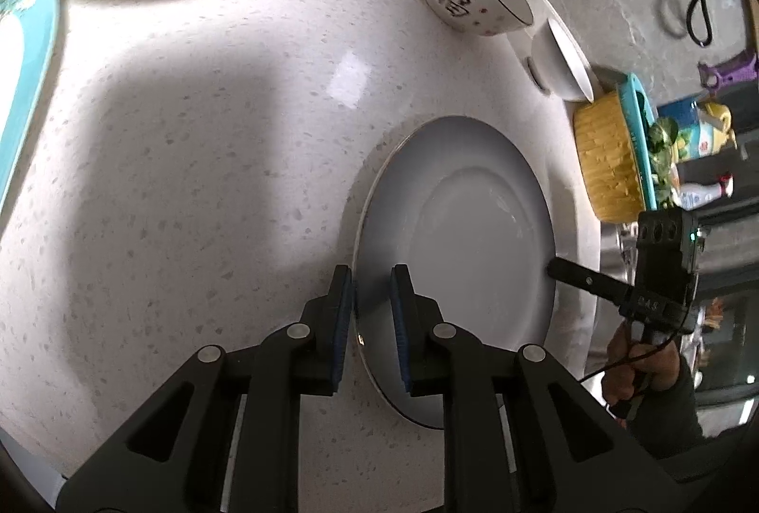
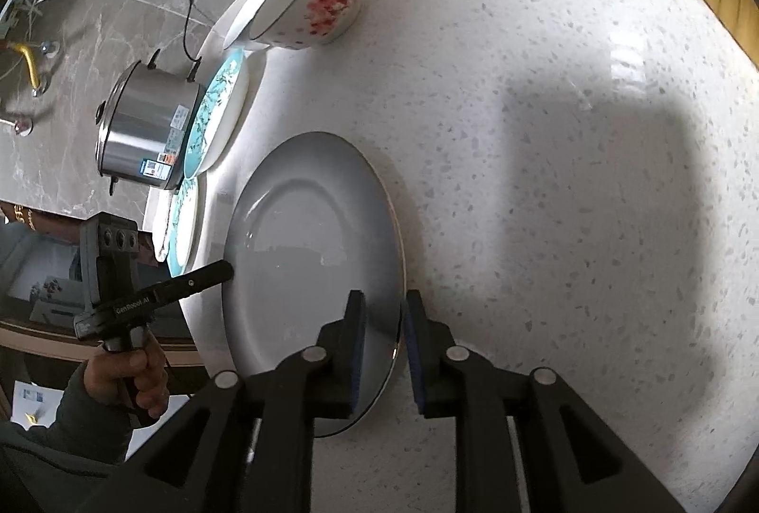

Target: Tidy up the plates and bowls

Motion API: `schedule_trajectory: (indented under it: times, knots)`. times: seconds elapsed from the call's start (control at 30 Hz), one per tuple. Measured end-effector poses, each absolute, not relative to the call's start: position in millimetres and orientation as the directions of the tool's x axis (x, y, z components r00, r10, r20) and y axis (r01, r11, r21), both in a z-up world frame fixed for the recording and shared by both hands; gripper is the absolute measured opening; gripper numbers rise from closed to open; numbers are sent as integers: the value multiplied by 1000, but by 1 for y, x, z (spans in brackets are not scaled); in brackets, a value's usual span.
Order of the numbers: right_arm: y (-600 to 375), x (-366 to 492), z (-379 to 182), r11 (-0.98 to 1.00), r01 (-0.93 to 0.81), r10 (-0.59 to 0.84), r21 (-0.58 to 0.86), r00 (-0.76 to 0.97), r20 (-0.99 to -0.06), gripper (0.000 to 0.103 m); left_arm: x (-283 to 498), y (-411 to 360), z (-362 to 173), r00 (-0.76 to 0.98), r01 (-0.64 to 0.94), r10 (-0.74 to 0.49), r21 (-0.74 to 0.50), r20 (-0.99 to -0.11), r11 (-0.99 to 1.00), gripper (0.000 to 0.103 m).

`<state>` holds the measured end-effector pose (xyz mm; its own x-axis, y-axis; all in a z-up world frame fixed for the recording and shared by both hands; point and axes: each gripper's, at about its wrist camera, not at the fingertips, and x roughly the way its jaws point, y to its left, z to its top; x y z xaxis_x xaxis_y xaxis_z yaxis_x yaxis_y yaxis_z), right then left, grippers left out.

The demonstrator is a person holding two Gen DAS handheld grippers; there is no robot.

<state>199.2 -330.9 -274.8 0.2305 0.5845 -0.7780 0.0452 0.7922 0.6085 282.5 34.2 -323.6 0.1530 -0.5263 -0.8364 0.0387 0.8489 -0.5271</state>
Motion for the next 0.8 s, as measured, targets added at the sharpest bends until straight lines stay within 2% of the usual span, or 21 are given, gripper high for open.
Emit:
schedule_trajectory:
  times: [0.07,0.13,0.17,0.23,0.27,0.3,0.33,0.37,0.43,0.5,0.57,0.63,0.73,0.8]
  knots:
    - [-333,196,-269,796,37,574,604,268,-774,52,279,41,-318,186,24,-521,-526,-833,850,16]
    - [-337,193,-260,814,28,546,580,301,-782,61,274,49,-309,222,5,-511,-523,-831,853,16]
    - [-339,192,-256,821,29,535,570,309,-786,62,270,56,-300,257,-5,-510,-529,-821,848,17]
    - [-343,189,-235,836,14,509,548,350,-786,66,259,66,-283,325,-14,-518,-552,-791,834,29]
    - [-344,186,-224,836,-6,510,549,380,-772,71,251,72,-271,375,-15,-528,-574,-762,818,52]
    - [-344,183,-209,830,-36,518,557,421,-745,74,241,79,-257,440,-11,-535,-600,-721,800,79]
    - [-342,177,-180,803,-117,553,584,510,-659,85,230,85,-243,508,-4,-531,-618,-679,786,87]
    - [-340,171,-162,777,-181,583,602,566,-583,103,219,91,-230,570,10,-526,-635,-631,773,94]
    - [-329,159,-123,707,-371,654,603,667,-357,103,200,99,-210,644,39,-521,-656,-560,753,99]
    - [-312,159,-110,679,-467,688,566,673,-270,103,192,107,-198,654,42,-503,-636,-565,770,100]
    - [-277,172,-109,655,-498,731,568,607,-311,103,187,121,-191,655,34,-465,-591,-595,806,100]
    - [-247,187,-116,612,-475,773,632,528,-351,103,183,144,-186,674,16,-410,-542,-615,840,101]
    - [-212,194,-123,529,-477,822,702,494,-283,103,185,183,-184,687,-11,-368,-515,-627,857,103]
    - [-184,202,-126,527,-480,828,702,475,-298,103,195,217,-184,681,-5,-351,-483,-643,876,103]
